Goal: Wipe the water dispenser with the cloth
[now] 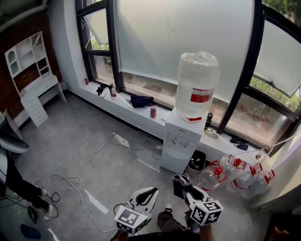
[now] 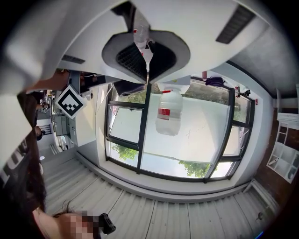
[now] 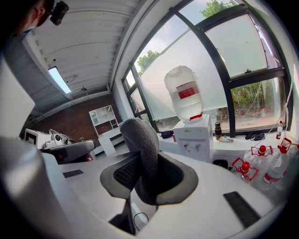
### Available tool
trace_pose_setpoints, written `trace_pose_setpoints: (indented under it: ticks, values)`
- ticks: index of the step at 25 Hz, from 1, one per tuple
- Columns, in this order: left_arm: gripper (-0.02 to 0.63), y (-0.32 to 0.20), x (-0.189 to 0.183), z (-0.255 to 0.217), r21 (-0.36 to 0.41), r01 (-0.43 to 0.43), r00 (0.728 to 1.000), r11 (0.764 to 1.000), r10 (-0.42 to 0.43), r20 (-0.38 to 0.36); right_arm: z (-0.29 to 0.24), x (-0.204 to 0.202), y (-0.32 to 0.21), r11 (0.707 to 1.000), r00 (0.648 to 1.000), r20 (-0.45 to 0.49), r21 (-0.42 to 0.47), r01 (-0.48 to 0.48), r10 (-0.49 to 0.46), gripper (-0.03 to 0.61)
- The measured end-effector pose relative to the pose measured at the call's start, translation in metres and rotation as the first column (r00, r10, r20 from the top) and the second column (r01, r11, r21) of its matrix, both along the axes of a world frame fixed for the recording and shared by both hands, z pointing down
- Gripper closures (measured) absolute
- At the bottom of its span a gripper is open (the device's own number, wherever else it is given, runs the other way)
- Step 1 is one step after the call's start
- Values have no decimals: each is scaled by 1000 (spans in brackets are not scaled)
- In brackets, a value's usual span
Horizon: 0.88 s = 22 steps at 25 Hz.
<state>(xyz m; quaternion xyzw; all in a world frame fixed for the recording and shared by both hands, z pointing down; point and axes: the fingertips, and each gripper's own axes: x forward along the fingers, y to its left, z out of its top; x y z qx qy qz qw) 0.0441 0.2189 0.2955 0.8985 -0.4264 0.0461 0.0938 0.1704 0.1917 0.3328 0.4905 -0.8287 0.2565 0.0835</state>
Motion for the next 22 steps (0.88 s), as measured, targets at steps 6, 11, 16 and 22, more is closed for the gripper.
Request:
trace_pose_setpoints:
  ticks: [6, 11, 16, 22]
  values:
    - [594, -93, 29, -17, 6, 29, 999, 1000, -29, -20, -9, 37, -98, 1000, 1000, 9, 9, 4, -4, 477]
    - [594, -150, 52, -16, -6, 44, 999, 999, -44, 1, -4, 64, -159, 1000, 1000, 28, 2, 7, -7, 477]
    - [594, -186, 57, -10, -5, 84, 996, 996, -84, 38, 14, 77, -201, 999, 999, 45, -31, 16, -15, 477]
    - [594, -207, 46, -2, -32, 116, 991, 993, -114, 68, 29, 63, -229, 997, 996, 67, -61, 56, -52, 477]
